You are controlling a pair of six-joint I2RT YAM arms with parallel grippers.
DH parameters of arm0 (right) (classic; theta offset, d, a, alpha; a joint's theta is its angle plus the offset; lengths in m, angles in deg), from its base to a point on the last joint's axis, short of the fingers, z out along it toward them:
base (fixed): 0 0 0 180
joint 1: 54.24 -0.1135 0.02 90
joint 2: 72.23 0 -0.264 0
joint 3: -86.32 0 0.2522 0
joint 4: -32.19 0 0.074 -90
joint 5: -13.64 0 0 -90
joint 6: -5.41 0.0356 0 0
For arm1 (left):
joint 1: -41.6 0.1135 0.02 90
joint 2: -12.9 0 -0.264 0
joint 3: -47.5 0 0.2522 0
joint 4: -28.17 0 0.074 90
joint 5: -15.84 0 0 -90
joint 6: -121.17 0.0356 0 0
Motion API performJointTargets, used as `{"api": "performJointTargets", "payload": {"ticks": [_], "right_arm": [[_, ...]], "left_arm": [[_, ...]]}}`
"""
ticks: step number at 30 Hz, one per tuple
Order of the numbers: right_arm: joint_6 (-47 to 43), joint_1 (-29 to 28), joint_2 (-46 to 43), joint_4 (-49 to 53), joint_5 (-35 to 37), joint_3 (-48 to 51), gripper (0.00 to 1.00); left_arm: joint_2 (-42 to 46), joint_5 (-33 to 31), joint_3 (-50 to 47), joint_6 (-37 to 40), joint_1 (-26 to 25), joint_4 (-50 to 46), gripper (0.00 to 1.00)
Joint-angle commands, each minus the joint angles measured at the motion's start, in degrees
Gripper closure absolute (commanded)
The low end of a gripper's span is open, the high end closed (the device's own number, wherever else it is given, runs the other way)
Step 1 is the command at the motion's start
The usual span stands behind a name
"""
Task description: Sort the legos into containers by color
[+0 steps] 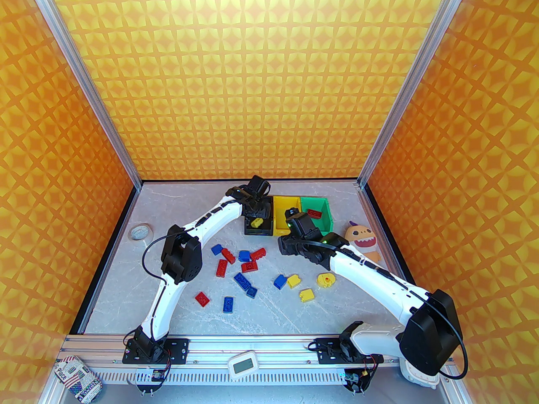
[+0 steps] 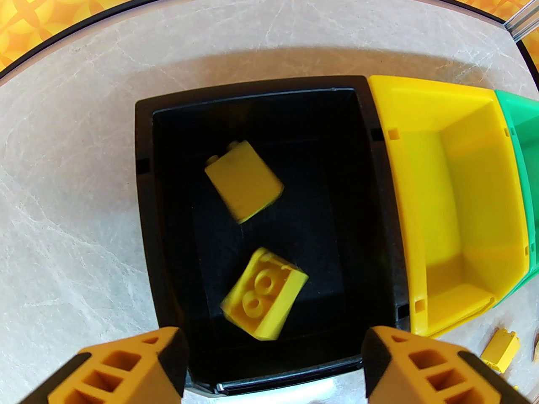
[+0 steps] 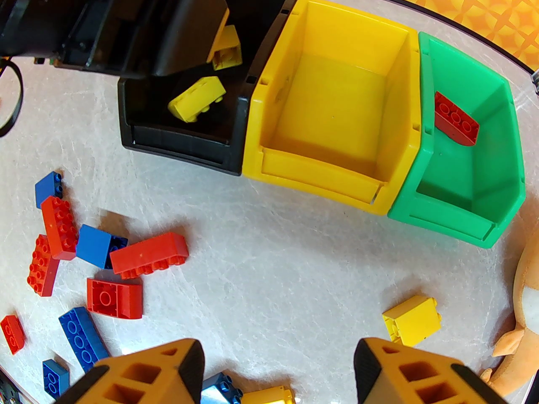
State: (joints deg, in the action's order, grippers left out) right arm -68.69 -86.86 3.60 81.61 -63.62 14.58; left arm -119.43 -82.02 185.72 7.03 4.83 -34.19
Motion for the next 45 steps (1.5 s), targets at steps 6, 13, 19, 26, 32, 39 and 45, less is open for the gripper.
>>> {"api": "performJointTargets", "payload": {"ticks": [6, 13, 19, 26, 32, 39, 45], "right_arm": [[0.9, 0.0, -0.6, 1.1, 0.6, 0.4, 0.36], [-2.0, -0.1, -0.5, 1.6, -6.4, 2.4, 0.36], [-2.6, -2.1, -1.1, 3.7, -12.4, 5.6, 0.35], [-1.6, -6.1, 3.2, 6.7, -13.1, 5.2, 0.33], [-2.0, -8.9, 8.1, 7.5, -15.2, 5.1, 0.29], [-2.3, -11.4, 13.4, 8.0, -12.0, 4.0, 0.27], [-2.6, -11.7, 14.5, 7.6, -10.8, 3.8, 0.28]], "left_arm": [[8.7, -0.8, -4.4, 0.8, -0.2, 1.1, 0.27], [17.1, -0.8, -13.5, 1.2, -0.2, 3.0, 0.27], [27.8, -0.6, -26.9, 2.4, 0.0, 5.0, 0.25], [40.0, -0.6, -40.4, 0.5, 3.5, 6.8, 0.23], [43.7, -0.4, -42.6, 1.0, 5.0, 6.1, 0.22], [44.8, -0.4, -43.0, 0.9, 5.0, 5.5, 0.22], [46.3, -0.3, -43.6, 0.9, 5.0, 5.6, 0.22]]}}
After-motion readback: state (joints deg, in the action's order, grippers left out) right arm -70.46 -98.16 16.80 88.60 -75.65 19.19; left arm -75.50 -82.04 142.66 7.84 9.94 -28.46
